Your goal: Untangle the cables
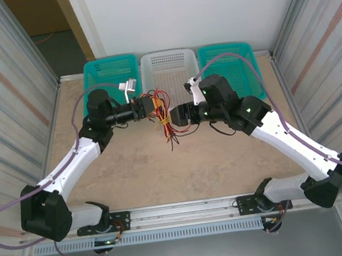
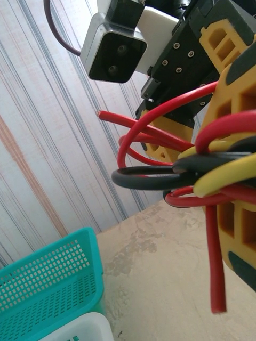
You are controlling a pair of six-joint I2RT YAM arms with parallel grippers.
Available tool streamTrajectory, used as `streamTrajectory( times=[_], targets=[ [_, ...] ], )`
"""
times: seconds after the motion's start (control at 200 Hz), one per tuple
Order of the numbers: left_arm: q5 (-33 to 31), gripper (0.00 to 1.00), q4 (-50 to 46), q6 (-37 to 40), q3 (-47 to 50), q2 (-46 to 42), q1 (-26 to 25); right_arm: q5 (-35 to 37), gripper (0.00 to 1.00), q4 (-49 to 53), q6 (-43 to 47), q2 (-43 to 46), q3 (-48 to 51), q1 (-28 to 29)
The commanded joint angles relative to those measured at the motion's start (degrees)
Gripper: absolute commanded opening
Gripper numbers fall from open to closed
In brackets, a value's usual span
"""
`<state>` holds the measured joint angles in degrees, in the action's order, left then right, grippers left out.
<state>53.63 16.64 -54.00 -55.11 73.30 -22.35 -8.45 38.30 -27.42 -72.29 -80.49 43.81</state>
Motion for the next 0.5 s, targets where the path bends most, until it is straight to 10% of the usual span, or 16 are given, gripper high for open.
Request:
streamTrajectory(
  times=[0.0,0.2,0.491],
  targets=[
    [1.82,0.00,-2.86,4.06,-3.21,-0.52,0.15,-2.19,0.70,5.30,3.36,-1.30,-3.36,-1.09],
    [1.94,0.00,-6.36,6.70,-4.21,-0.50,0.18,-4.09,0.39,7.32,4.42,-3.21,-4.99,-1.09],
    [2.77,0.00,-6.45,6.76,-4.30,0.09,0.12,-8.97,0.33,4.87,4.14,-3.58,-3.98,-0.84]
  ],
)
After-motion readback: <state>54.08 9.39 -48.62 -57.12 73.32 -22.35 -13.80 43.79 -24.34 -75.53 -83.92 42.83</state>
